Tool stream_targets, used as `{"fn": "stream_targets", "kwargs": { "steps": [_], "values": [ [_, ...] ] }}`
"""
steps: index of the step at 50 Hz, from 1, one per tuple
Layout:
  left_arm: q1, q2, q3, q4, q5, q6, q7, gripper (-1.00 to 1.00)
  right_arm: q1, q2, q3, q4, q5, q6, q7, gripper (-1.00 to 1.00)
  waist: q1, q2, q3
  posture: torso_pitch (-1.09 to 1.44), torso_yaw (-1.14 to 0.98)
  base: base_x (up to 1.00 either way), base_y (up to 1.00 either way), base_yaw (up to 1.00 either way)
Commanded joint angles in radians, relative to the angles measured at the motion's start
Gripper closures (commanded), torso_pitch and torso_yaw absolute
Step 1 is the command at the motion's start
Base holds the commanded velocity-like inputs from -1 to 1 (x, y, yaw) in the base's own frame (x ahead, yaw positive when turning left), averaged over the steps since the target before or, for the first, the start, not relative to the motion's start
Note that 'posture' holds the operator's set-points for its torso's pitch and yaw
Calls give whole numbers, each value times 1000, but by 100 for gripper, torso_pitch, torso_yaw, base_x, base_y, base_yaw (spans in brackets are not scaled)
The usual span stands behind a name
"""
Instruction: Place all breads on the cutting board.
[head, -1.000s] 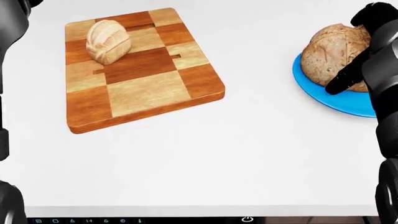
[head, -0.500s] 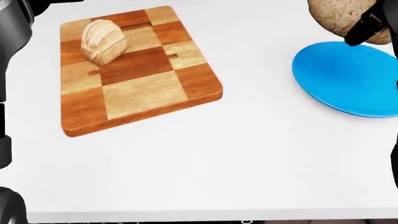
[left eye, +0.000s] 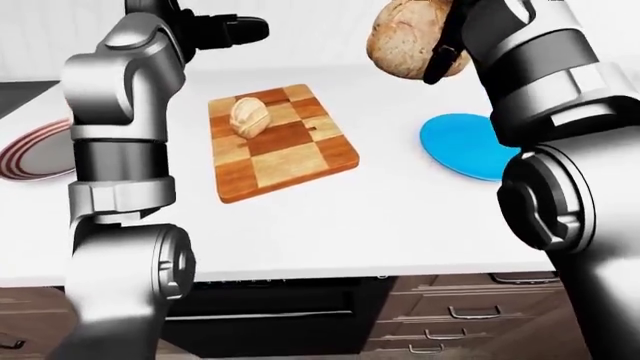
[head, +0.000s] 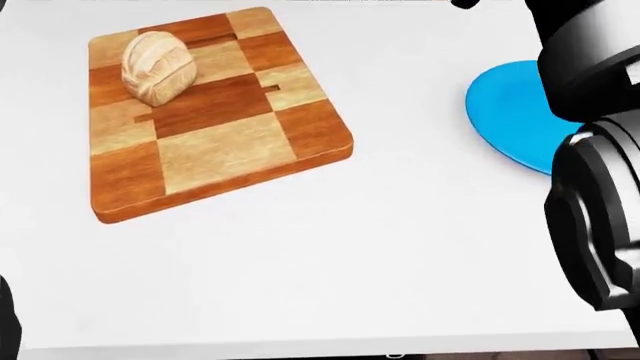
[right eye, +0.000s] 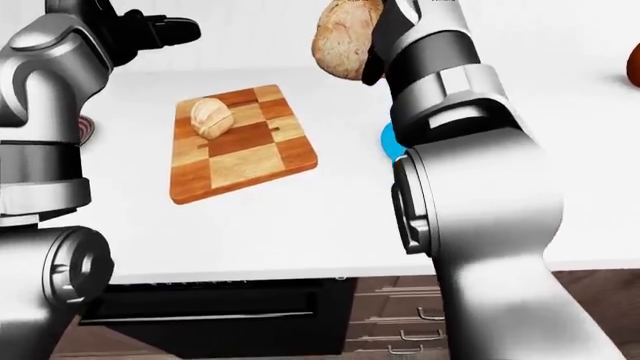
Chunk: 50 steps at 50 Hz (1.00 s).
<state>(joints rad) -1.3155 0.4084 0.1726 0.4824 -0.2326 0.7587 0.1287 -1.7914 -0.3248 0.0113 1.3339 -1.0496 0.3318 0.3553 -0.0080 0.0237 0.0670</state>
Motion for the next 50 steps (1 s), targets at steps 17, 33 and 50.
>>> {"fn": "stream_targets", "kwargs": {
  "steps": [17,33,50],
  "values": [
    [-31,29,11,-59,-10,-15,0,-100,-34,171,20,-19,-25,-56,7,100,-10,20,-37,0,0,0,0,0],
    [-4,43,20,-75,-23,-13,1,-100,10,272,32,-11,-34,-86,2,100,-15,31,-38,0,0,0,0,0],
    [20,45,21,-105,-35,0,6,-100,67,354,16,-4,4,-93,-84,100,-17,40,-41,0,0,0,0,0]
  ]
}}
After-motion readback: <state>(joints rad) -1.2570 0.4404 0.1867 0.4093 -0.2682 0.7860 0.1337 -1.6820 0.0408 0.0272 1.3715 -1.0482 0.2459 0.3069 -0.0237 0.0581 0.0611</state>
